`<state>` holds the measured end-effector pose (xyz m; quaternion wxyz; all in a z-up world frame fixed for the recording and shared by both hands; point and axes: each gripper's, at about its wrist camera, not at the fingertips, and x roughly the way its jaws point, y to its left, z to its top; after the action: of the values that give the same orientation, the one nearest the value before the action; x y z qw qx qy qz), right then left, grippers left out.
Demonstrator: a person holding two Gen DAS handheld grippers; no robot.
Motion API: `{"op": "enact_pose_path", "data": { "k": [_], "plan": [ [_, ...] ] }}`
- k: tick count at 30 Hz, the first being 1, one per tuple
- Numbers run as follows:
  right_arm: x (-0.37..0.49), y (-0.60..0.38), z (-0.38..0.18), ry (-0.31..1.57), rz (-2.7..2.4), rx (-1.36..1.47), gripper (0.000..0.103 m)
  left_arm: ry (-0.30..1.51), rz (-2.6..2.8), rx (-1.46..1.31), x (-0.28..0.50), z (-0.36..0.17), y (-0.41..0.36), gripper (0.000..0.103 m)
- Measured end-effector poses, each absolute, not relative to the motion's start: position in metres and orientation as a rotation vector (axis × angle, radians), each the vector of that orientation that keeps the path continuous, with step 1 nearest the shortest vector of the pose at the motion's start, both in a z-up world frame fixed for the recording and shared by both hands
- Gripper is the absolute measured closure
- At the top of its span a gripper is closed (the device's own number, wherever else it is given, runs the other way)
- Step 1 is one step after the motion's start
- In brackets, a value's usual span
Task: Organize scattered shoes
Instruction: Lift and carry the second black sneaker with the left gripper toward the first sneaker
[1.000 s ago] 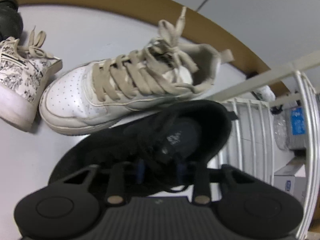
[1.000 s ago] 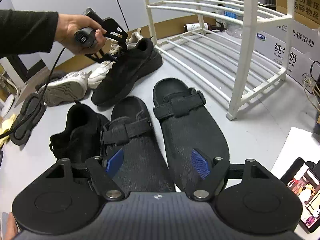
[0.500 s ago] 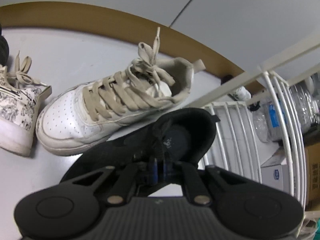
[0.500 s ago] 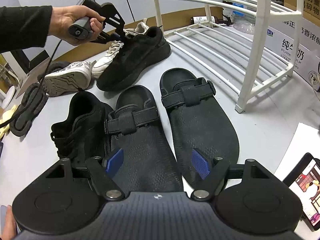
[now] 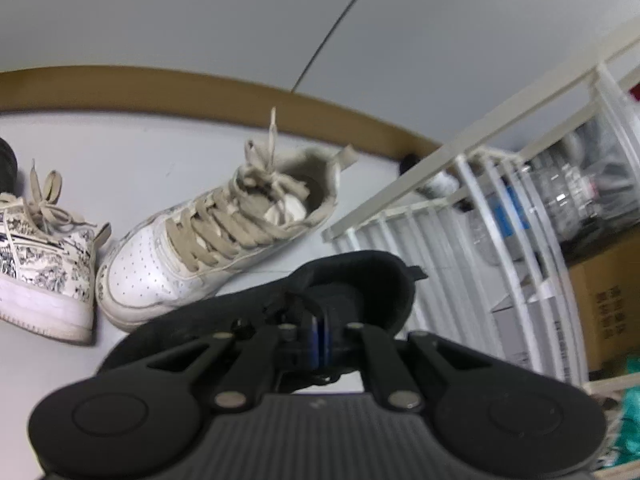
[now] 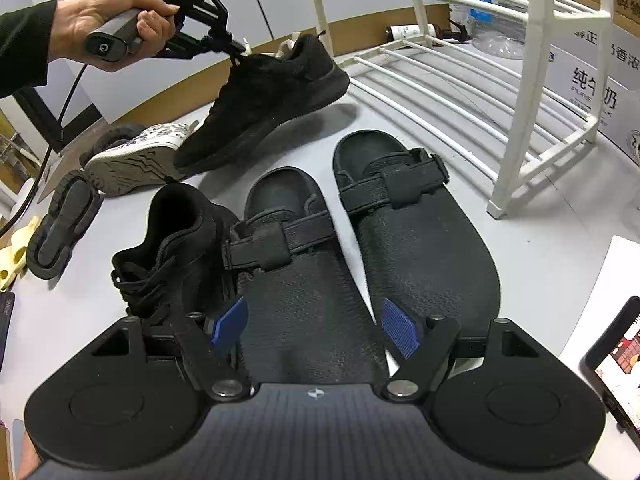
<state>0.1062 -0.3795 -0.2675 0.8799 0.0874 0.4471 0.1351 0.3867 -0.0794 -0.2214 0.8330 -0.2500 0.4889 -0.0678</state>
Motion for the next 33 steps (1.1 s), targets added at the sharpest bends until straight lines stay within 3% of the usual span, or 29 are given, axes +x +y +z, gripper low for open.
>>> {"op": "enact_pose_path", "data": {
  "k": [13, 33],
  "plan": [
    [0.109, -0.372, -0.263, 0.927, 0.294, 0.192, 0.024, 0.999, -0.133, -0.440, 0.318, -0.159, -0.008, 0.101],
    [0.109, -0.346, -0.266, 0.962, 0.345, 0.159, 0.025, 1.158, -0.091, -0.378, 0.167, -0.181, 0.104, 0.101]
  ]
}}
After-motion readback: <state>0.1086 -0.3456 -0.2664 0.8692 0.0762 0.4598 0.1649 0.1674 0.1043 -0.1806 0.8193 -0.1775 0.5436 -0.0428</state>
